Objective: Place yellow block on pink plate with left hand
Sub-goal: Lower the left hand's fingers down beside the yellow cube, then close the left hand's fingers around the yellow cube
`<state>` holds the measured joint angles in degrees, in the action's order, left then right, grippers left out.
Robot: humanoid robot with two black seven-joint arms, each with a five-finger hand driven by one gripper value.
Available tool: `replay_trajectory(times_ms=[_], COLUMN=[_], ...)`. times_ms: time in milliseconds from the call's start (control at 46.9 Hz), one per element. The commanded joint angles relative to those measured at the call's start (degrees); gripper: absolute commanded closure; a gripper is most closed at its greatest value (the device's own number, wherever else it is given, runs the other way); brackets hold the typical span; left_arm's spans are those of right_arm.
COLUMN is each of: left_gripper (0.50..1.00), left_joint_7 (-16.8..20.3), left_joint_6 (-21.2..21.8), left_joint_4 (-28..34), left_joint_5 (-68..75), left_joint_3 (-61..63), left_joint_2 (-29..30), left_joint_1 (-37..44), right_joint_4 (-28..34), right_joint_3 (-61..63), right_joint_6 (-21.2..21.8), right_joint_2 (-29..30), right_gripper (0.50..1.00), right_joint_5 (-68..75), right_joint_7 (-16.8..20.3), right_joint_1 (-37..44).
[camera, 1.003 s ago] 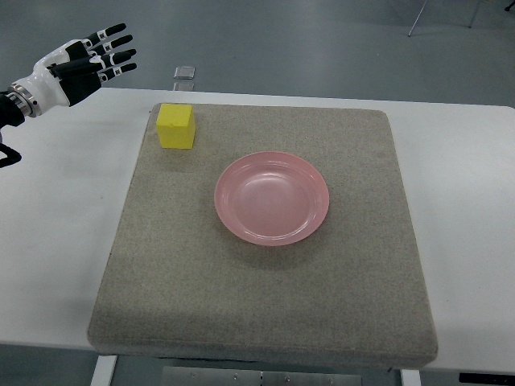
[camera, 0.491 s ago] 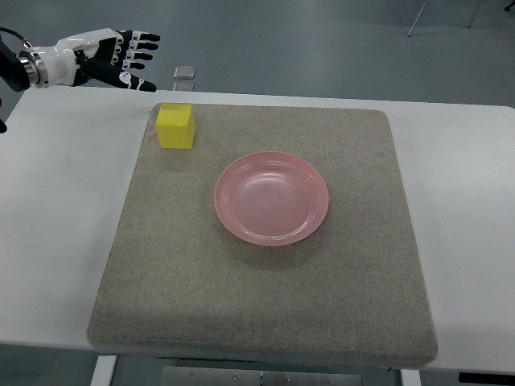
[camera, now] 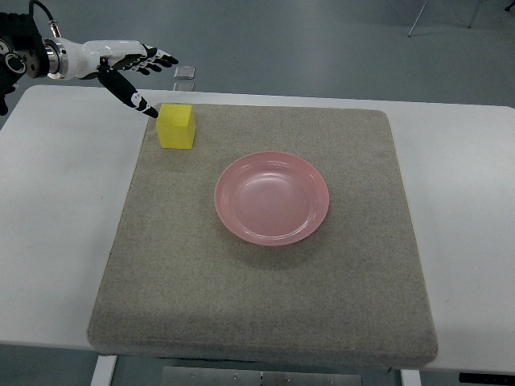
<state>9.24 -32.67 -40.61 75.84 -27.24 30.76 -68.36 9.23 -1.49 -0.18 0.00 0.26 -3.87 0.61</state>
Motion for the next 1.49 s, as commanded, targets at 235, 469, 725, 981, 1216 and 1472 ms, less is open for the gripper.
replay_trajectory(times_ms=[235,469,725,981,1216,1472], left_gripper=[0.508,0.508,0.512,0.514,0.553,0.699], left_joint_7=[0.0,-0.2,-0.3,-0.3,-0.2,-0.2], left_joint_6=[5.6,9.0,11.2,17.1,17.2,17.2], left_joint_4=[0.5,5.4,9.2,9.2,9.3,9.3], left_joint_5=[8.5,8.8,9.1,10.2,11.3,13.5], left_joint_3=[2.0,5.9,6.9,12.5,12.7,12.7], left_joint_2=[-4.9,-9.3,-11.8,-12.0,-12.7,-12.8], left_joint_1=[0.5,0.7,0.8,0.9,0.9,0.9], right_joint_4=[0.0,0.0,0.0,0.0,0.0,0.0], right_joint_3=[0.0,0.0,0.0,0.0,0.0,0.0], right_joint_6=[0.0,0.0,0.0,0.0,0.0,0.0], right_joint_2=[0.0,0.0,0.0,0.0,0.0,0.0], right_gripper=[0.576,0.576,0.576,0.576,0.576,0.576], right_joint_5=[0.0,0.0,0.0,0.0,0.0,0.0], right_joint_7=[0.0,0.0,0.0,0.0,0.0,0.0], right_joint_1=[0.0,0.0,0.0,0.0,0.0,0.0])
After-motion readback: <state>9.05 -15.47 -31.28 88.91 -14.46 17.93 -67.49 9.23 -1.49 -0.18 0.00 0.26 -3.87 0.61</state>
